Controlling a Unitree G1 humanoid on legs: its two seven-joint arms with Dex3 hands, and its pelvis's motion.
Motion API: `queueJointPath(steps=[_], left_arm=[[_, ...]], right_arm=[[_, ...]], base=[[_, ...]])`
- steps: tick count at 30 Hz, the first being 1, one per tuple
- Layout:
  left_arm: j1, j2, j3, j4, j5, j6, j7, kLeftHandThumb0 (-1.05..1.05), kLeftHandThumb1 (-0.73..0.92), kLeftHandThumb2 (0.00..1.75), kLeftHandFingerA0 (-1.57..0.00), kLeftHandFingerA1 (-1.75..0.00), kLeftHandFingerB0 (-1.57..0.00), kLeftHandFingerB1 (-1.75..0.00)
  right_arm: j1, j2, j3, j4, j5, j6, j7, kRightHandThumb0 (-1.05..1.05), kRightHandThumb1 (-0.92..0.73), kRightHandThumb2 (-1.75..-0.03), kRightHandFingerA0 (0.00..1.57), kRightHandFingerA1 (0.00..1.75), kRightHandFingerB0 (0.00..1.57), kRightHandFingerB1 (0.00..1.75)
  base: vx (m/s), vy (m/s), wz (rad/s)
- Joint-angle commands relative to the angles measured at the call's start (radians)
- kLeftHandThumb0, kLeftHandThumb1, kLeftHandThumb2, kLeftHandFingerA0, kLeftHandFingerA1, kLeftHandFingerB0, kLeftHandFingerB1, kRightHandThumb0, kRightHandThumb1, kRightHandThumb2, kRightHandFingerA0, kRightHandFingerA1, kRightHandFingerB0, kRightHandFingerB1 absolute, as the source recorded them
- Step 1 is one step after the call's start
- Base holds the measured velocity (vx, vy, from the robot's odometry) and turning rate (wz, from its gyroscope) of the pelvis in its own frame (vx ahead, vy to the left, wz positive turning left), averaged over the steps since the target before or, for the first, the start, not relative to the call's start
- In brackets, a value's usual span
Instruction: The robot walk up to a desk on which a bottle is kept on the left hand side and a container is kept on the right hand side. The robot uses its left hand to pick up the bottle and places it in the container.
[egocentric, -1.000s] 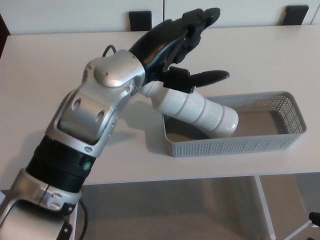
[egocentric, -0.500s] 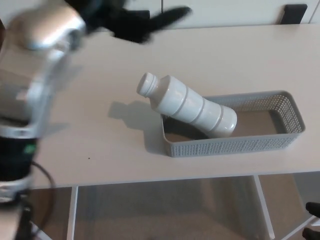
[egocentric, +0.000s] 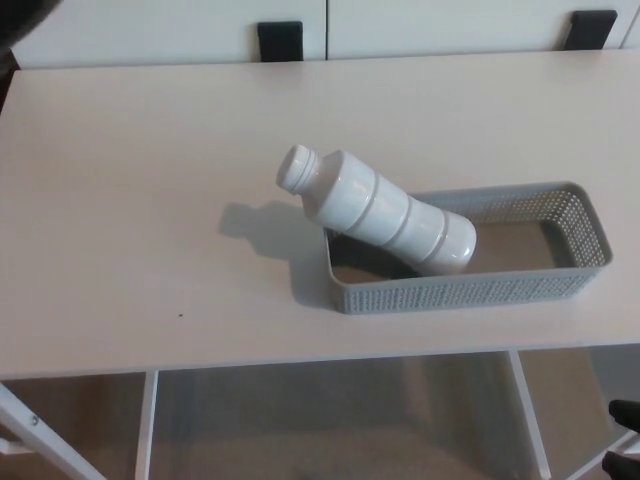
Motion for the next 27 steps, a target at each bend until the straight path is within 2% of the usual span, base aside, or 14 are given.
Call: queueJointPath(steps=[1,2,5,7,10,11,16,18,19,20,21,24,25,27], left_arm=[[0.745,-0.133,0.771,0.284,-0.227,-0.093,-0.122,-0.36,0.46,1.02,-0.01,-0.50,0.00,-0.47],[0.765,-0.155,0.768,0.366,-0.207,-0.141,-0.071,-0.67,0.73,0.62,-0.20,-0.38,-0.16,-0.27],[0.833,-0.182,0.692,0.711,-0.114,-0.357,0.064,-0.69,0.62,0.90,-0.18,-0.50,-0.08,-0.40],[0.876,-0.185,0.625,0.901,-0.064,-0.460,0.100,-0.64,0.79,0.64,-0.19,-0.44,-0.11,-0.23],[0.903,-0.186,0.557,1.049,-0.024,-0.537,0.136,-0.65,0.83,0.64,-0.22,-0.45,-0.04,-0.26],[0.907,-0.179,0.533,1.104,-0.011,-0.550,0.158,-0.68,0.66,0.97,-0.19,-0.55,-0.05,-0.38],[0.915,-0.158,0.474,1.254,-0.004,-0.555,0.171,-0.64,0.66,0.92,-0.16,-0.56,-0.08,-0.43],[0.925,-0.158,0.460,1.296,-0.011,-0.549,0.165,-0.57,0.84,0.65,-0.17,-0.51,-0.12,-0.34],[0.934,-0.154,0.441,1.317,-0.003,-0.539,0.163,-0.34,0.61,1.12,-0.03,-0.52,0.00,-0.50],[0.934,-0.154,0.441,1.317,-0.003,-0.539,0.163,-0.34,0.61,1.12,-0.03,-0.52,0.00,-0.50],[0.947,-0.154,0.443,1.331,-0.020,-0.501,0.124,-0.52,0.84,0.68,-0.10,-0.47,-0.06,-0.26],[0.964,-0.144,0.441,1.347,-0.059,-0.426,0.019,-0.60,0.63,0.86,-0.20,-0.52,-0.10,-0.42],[0.956,-0.140,0.440,1.350,-0.067,-0.419,0.006,-0.46,0.71,0.62,-0.27,-0.44,-0.22,-0.36],[0.943,-0.121,0.387,1.325,-0.039,-0.420,-0.022,-0.49,0.65,0.59,-0.41,-0.45,-0.34,-0.37]], right_arm=[[0.087,-0.065,-0.040,0.014,-0.007,0.012,0.022,-0.32,-0.60,-0.57,0.48,0.51,0.48,0.46],[0.086,-0.064,-0.041,0.020,-0.006,0.015,0.020,-0.30,-0.60,-0.57,0.50,0.51,0.48,0.45],[0.098,-0.063,-0.036,0.035,-0.009,0.005,0.024,-0.32,-0.60,-0.58,0.47,0.50,0.47,0.46],[0.107,-0.065,-0.034,0.046,-0.014,-0.008,0.027,-0.31,-0.60,-0.58,0.49,0.51,0.48,0.46],[0.107,-0.067,-0.036,0.071,-0.021,-0.027,0.021,-0.33,-0.59,-0.57,0.52,0.54,0.49,0.47],[0.110,-0.068,-0.036,0.079,-0.023,-0.036,0.022,-0.32,-0.59,-0.57,0.51,0.55,0.49,0.48],[0.113,-0.069,-0.036,0.090,-0.023,-0.040,0.021,-0.35,-0.58,-0.57,0.52,0.56,0.49,0.48],[0.119,-0.066,-0.039,0.084,-0.015,-0.030,0.023,-0.37,-0.58,-0.57,0.52,0.58,0.48,0.49],[0.121,-0.065,-0.043,0.082,-0.011,-0.023,0.022,-0.38,-0.57,-0.56,0.53,0.61,0.49,0.49],[0.121,-0.065,-0.043,0.082,-0.011,-0.023,0.022,-0.38,-0.57,-0.56,0.53,0.61,0.49,0.49],[0.117,-0.065,-0.051,0.096,-0.006,-0.027,0.020,-0.37,-0.57,-0.56,0.53,0.62,0.50,0.50],[0.121,-0.064,-0.067,0.098,0.006,-0.029,0.018,-0.37,-0.57,-0.56,0.53,0.61,0.50,0.50],[0.128,-0.062,-0.071,0.086,0.010,-0.025,0.018,-0.37,-0.57,-0.57,0.53,0.60,0.50,0.50],[0.155,-0.058,-0.083,0.046,0.029,-0.010,0.027,-0.38,-0.57,-0.56,0.50,0.61,0.50,0.52]], base=[[0.00,0.000,0.00],[0.00,0.000,0.00],[0.00,0.000,0.00],[0.00,0.000,0.00],[0.00,0.000,0.00],[0.00,0.000,0.00],[0.00,0.000,0.00],[0.00,0.000,0.00],[0.00,0.000,0.00],[0.00,0.000,0.00],[0.00,0.000,0.00],[0.00,0.000,0.00],[0.00,0.000,0.00],[0.00,0.000,0.00]])
